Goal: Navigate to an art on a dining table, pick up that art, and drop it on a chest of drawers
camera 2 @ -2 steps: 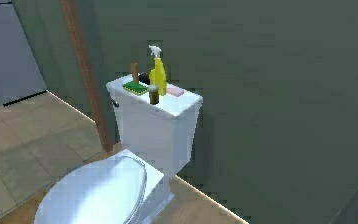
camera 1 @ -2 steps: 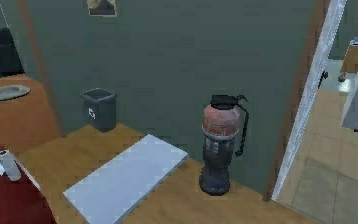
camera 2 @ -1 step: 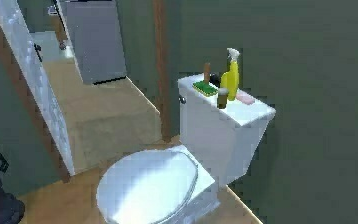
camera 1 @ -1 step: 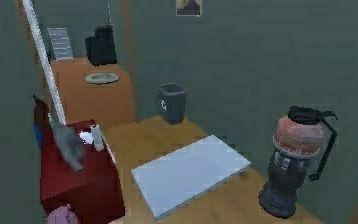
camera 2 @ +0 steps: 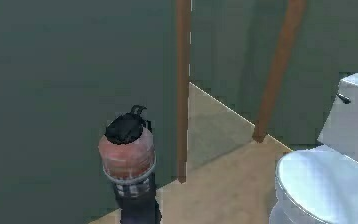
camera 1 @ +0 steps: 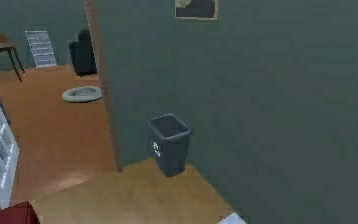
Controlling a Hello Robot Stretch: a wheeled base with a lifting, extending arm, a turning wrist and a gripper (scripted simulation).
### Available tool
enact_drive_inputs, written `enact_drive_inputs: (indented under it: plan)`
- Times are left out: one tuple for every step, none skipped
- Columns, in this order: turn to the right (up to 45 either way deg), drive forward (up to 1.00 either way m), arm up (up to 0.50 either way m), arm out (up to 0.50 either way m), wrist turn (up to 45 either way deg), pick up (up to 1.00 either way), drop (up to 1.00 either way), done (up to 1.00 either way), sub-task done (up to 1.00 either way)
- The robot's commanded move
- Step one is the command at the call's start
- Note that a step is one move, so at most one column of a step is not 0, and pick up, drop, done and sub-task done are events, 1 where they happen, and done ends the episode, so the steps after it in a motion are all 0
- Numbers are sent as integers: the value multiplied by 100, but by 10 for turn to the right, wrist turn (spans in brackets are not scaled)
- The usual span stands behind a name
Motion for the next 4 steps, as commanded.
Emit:
enact_drive_inputs:
  plan:
    - [-210, 0, 0, 0, 0, 0, 0, 0, 0]
    - [0, 10, 0, 0, 0, 0, 0, 0, 0]
    - [-120, 0, 0, 0, 0, 0, 0, 0, 0]
    - [0, 100, 0, 0, 0, 0, 0, 0, 0]
